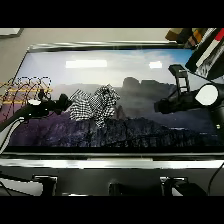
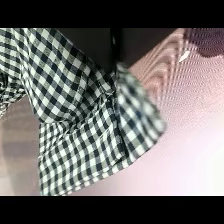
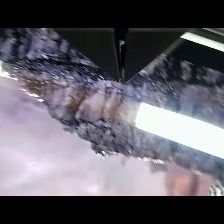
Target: Fold the clothes and pants, and hang the long-sleeved shirts on hangers.
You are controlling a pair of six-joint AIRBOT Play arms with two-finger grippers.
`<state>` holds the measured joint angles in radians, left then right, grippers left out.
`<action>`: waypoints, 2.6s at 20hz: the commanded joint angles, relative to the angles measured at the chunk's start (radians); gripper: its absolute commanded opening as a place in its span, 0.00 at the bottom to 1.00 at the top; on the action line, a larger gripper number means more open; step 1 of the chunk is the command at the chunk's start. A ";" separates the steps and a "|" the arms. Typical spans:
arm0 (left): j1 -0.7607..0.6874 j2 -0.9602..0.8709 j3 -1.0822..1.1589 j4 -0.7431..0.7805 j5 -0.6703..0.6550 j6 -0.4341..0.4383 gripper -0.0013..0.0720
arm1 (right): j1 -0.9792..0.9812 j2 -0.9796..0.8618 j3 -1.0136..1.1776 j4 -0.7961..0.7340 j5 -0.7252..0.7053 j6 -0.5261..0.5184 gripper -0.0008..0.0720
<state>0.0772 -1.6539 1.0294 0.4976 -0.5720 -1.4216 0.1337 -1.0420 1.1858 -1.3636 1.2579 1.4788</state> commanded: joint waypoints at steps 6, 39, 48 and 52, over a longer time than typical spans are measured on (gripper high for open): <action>-0.010 -0.005 0.011 -0.008 -0.041 -0.018 0.04 | 0.002 -0.286 -0.054 0.476 -0.229 0.187 0.92; 0.095 0.487 0.162 0.040 -0.121 0.143 0.03 | 0.124 -0.095 0.256 0.316 -0.521 0.164 0.05; 0.104 1.063 0.198 0.140 -0.165 -0.018 0.03 | 0.124 0.394 0.426 0.134 -0.357 0.174 0.05; 0.104 1.244 0.198 0.513 -0.213 -0.325 0.03 | 0.124 0.549 0.426 -0.046 -0.312 0.369 0.05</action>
<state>0.1806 -0.5415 1.2255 0.7540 -0.7475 -1.5303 0.2588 -0.6048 1.6062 -1.2736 0.9047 1.7245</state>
